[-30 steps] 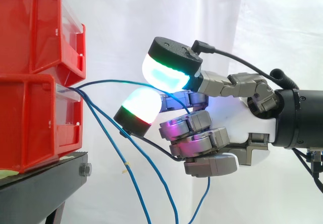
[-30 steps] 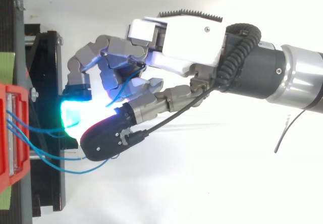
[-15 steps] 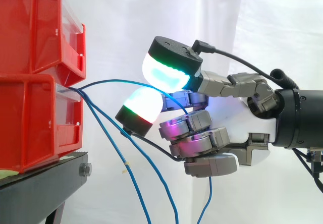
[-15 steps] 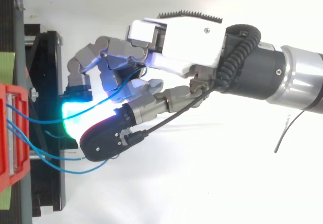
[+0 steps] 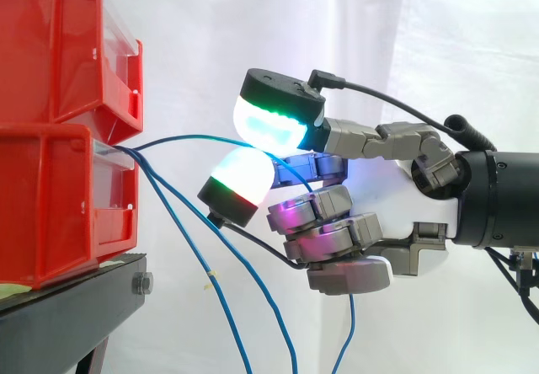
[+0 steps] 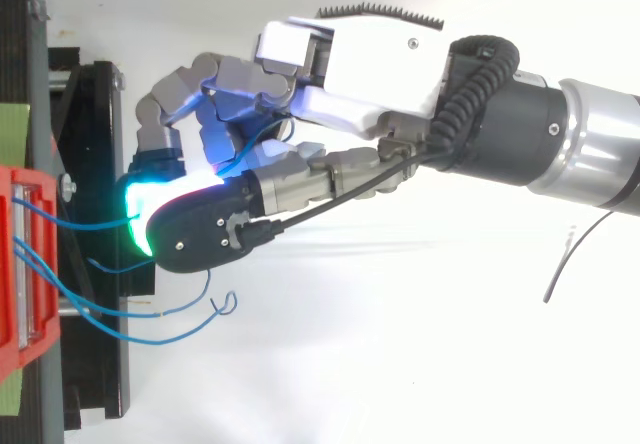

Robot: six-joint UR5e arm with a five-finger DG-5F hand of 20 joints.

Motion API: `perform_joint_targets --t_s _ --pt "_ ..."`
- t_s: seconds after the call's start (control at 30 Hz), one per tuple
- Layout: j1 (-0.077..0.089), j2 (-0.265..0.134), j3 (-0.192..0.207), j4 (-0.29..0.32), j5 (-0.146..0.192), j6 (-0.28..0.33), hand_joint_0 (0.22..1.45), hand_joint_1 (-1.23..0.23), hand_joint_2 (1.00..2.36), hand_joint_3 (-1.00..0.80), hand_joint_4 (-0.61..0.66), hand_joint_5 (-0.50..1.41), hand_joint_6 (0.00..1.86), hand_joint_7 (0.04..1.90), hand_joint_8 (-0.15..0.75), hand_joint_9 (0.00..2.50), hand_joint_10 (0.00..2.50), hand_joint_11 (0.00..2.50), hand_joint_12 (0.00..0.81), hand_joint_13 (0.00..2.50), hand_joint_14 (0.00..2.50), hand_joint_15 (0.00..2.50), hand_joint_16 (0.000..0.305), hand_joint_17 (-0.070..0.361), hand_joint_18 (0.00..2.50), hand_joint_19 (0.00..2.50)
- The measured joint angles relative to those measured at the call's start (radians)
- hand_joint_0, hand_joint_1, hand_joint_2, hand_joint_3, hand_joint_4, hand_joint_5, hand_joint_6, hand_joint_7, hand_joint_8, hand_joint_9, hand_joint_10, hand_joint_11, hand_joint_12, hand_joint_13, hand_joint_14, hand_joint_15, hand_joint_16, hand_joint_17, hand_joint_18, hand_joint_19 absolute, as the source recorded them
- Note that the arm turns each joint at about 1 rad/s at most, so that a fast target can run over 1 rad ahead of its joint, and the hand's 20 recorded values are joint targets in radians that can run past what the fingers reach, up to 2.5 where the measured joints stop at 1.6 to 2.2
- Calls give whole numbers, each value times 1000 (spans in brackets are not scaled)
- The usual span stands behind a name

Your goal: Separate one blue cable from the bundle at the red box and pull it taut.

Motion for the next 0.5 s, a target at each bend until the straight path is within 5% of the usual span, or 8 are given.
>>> perform_joint_targets --t_s 0.3,0.4,0.5 --pt "0 0 0 2 0 3 632 -801 1021 -91 49 -129 932 1115 356 508 2500 1762 415 866 2500 1479 45 101 1435 1489" --pt "0 0 0 2 0 2 633 -772 1019 -209 95 -136 931 1081 352 497 2500 1775 406 850 2500 1481 42 94 1421 1592" --pt "0 0 0 2 0 2 581 -533 1000 -491 113 -136 921 1052 354 500 2500 1713 403 850 2500 1468 43 96 1388 1516"
